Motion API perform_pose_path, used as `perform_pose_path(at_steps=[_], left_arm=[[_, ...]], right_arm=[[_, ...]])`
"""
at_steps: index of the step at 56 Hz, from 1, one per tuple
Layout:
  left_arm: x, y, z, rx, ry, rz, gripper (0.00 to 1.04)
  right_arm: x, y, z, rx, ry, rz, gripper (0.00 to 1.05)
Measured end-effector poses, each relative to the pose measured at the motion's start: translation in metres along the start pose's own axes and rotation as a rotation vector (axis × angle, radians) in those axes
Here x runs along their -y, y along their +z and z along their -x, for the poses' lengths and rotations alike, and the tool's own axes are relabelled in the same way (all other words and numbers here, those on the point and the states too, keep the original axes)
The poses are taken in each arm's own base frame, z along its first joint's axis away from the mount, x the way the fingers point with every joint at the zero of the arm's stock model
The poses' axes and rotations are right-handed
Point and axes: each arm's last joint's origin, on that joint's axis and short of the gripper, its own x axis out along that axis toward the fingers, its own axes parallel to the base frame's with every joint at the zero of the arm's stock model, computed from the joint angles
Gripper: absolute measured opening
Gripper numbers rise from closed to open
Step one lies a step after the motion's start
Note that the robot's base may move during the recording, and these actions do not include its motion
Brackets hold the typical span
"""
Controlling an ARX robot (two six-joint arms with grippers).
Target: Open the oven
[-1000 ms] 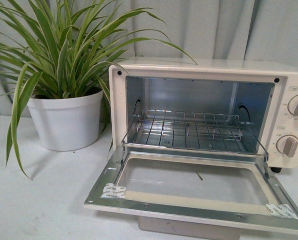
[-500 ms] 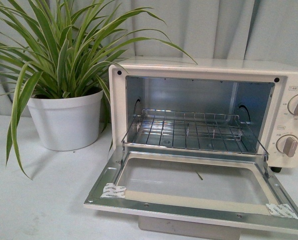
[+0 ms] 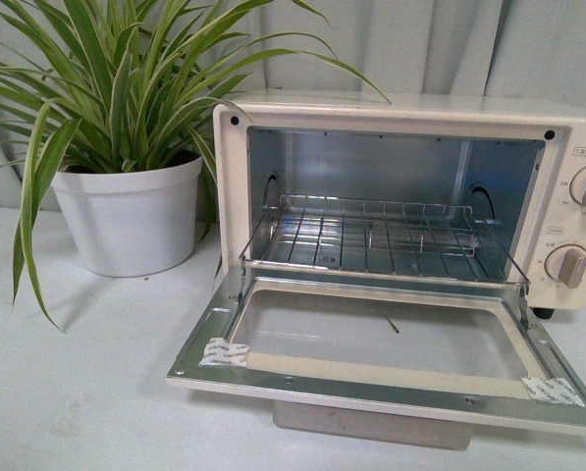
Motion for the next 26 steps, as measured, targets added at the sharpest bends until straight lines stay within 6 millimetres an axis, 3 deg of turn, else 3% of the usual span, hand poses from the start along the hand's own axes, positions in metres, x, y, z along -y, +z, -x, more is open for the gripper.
perform_pose_path(at_steps=[26], left_arm=[[0.0,0.0,0.0,0.0,0.0,0.0,0.98]], right_arm=[[0.0,0.0,0.0,0.0,0.0,0.0,0.95]])
